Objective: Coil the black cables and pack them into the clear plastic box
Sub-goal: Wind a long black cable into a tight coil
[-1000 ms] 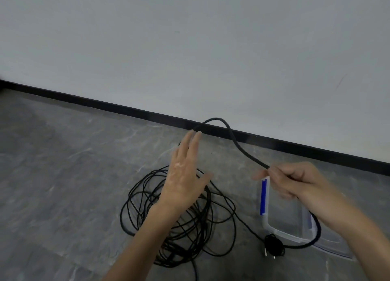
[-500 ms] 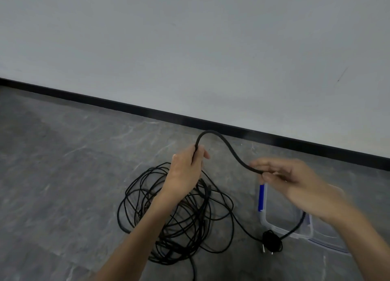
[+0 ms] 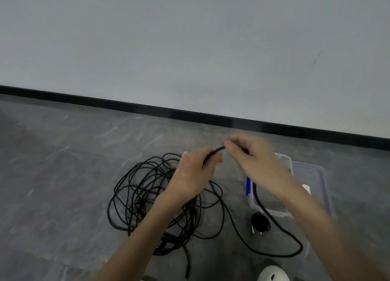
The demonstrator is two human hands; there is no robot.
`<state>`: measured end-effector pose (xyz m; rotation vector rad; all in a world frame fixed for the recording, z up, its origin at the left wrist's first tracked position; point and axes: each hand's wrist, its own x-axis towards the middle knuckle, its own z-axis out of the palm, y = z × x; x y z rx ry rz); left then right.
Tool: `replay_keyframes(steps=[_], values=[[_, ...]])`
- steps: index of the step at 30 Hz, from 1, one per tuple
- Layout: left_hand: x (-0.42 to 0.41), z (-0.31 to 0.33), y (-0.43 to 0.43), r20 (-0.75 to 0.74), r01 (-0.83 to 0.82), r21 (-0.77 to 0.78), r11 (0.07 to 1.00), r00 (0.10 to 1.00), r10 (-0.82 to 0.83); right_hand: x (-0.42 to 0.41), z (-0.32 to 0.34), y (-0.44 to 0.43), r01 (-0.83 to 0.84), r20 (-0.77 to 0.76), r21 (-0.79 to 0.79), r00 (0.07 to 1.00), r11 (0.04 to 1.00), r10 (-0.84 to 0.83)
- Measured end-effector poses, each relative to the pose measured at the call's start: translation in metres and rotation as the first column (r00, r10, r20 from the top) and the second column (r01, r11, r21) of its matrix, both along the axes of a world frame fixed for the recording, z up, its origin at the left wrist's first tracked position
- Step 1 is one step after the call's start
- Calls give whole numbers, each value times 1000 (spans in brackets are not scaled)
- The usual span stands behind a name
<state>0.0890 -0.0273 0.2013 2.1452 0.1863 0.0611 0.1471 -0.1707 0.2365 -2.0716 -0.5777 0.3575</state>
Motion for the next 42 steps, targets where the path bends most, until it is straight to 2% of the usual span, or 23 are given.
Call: replay_keyframes(steps=[2, 4, 6, 9, 11, 13, 14, 17, 20, 22, 24, 26, 29, 31, 34, 36, 38, 42], values=[[-2, 0, -1, -37, 37, -76, 996, 999, -40, 7, -2, -7, 78, 51, 33, 996, 996, -80], [-4, 0, 3, -86, 84, -138, 987, 992, -96, 16, -1, -16, 190, 34, 144, 980, 971, -197], [-5, -2, 8, -115, 134, -156, 979, 982, -153, 25, 4, -26, 288, -59, 294, 957, 911, -283], [-5, -6, 12, -148, 194, -173, 966, 964, -220, 37, 8, -42, 428, -276, 474, 902, 769, -332], [-4, -5, 11, -154, 244, -171, 955, 950, -270, 42, 8, -48, 487, -368, 537, 870, 689, -328], [-4, -1, 8, -124, 269, -191, 944, 947, -295, 44, 5, -49, 518, -401, 550, 852, 656, -336], [-4, 3, 6, -91, 273, -234, 933, 950, -300, 44, 3, -49, 515, -375, 529, 855, 674, -359], [-6, 16, 3, 17, 271, -428, 862, 956, -292, 42, 0, -45, 417, -158, 384, 909, 824, -387], [-6, 21, 0, 62, 239, -546, 803, 967, -245, 37, -6, -39, 295, 37, 119, 953, 948, -301], [-4, 20, -2, 53, 202, -579, 790, 976, -210, 36, -16, -38, 234, 164, -186, 965, 954, -205], [-3, 20, -4, 38, 177, -602, 779, 980, -194, 34, -25, -37, 164, 239, -353, 968, 921, -80], [-2, 21, -6, 33, 181, -653, 736, 977, -211, 32, -29, -33, 88, 236, -354, 972, 931, -2], [-1, 23, -7, 29, 177, -769, 614, 969, -244, 26, -30, -27, 48, 256, -304, 966, 951, 33], [-1, 24, -5, 34, 167, -852, 496, 963, -266, 26, -27, -22, 42, 275, -211, 961, 977, 18], [0, 25, -2, 70, 154, -950, 273, 953, -295, 28, -21, -20, 2, 296, -74, 955, 997, 20], [-2, 24, 0, 85, 150, -965, 216, 955, -285, 28, -18, -19, 7, 345, -3, 939, 1000, -6], [-3, 23, 1, 80, 151, -952, 267, 962, -261, 29, -16, -19, 70, 315, 69, 945, 995, -88], [-7, 22, 0, 62, 210, -849, 485, 951, -304, 33, -15, -20, 216, 224, 152, 943, 965, -246]])
